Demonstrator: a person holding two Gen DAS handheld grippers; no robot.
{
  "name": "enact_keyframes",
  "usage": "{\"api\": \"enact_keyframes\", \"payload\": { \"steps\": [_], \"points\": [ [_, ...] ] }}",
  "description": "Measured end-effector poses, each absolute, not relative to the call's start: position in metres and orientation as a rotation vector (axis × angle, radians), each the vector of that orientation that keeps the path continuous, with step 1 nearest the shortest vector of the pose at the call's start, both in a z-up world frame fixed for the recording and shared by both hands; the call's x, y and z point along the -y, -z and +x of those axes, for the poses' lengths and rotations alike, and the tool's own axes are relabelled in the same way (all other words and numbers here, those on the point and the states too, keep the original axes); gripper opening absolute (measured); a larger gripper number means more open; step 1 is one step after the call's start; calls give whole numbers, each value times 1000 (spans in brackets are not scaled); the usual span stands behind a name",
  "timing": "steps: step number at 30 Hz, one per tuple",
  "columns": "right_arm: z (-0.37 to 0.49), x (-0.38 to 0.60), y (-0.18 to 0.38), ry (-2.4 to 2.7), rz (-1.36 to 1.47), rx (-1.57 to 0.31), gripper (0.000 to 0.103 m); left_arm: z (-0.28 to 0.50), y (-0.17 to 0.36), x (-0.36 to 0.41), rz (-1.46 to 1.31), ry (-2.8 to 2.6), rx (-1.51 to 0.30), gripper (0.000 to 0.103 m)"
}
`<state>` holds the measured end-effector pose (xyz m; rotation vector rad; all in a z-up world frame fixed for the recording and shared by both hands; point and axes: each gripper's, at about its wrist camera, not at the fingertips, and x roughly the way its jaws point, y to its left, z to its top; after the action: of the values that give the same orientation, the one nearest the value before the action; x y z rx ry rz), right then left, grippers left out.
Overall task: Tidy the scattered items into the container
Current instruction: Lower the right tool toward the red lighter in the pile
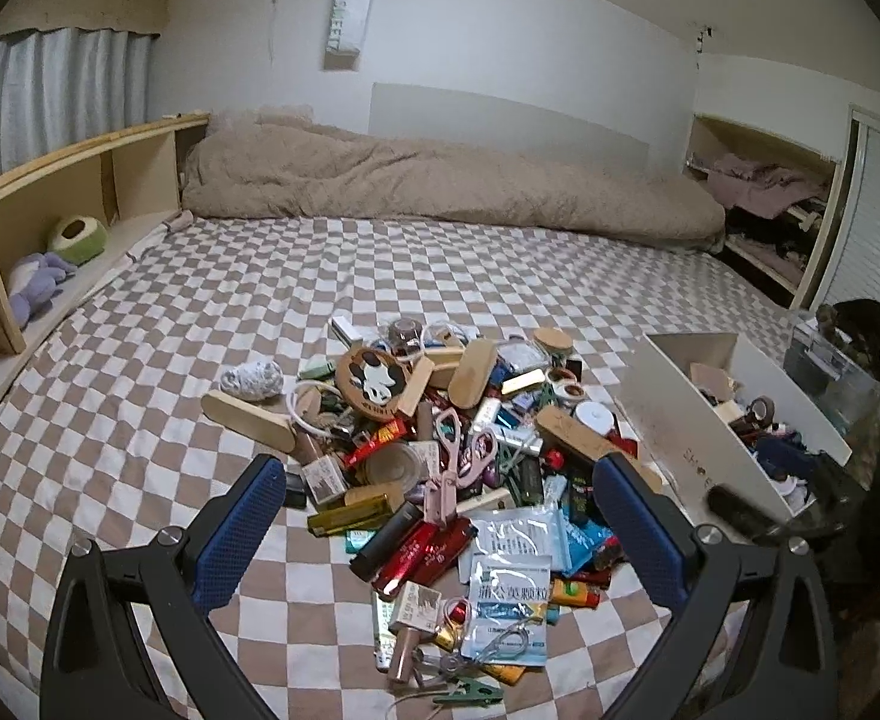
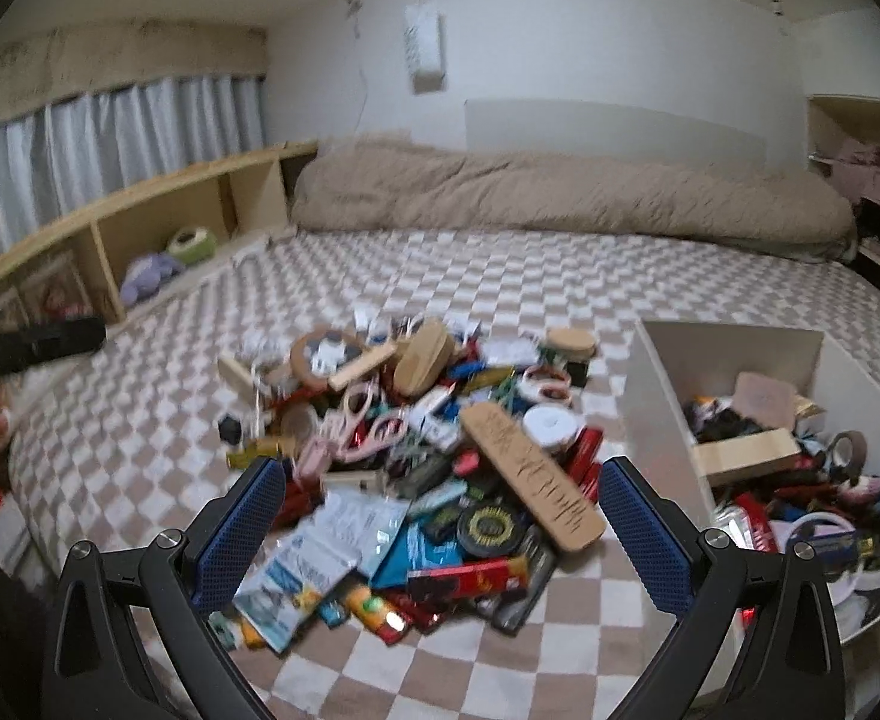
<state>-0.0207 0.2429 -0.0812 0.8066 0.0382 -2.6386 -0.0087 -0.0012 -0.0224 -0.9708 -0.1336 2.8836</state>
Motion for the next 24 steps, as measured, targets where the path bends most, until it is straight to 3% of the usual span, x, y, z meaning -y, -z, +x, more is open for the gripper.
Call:
{"api": "enact_keyframes", "payload": {
  "steps": [12,24],
  "points": [
    [-36,-229,143,2558,1042,-160,103,-18,70,-16,-1201,-2770,53,103],
    [-43,-234,186,2489,1182,-220,103,-6,144,-13,-1517,-2664,84,103]
  ]
}}
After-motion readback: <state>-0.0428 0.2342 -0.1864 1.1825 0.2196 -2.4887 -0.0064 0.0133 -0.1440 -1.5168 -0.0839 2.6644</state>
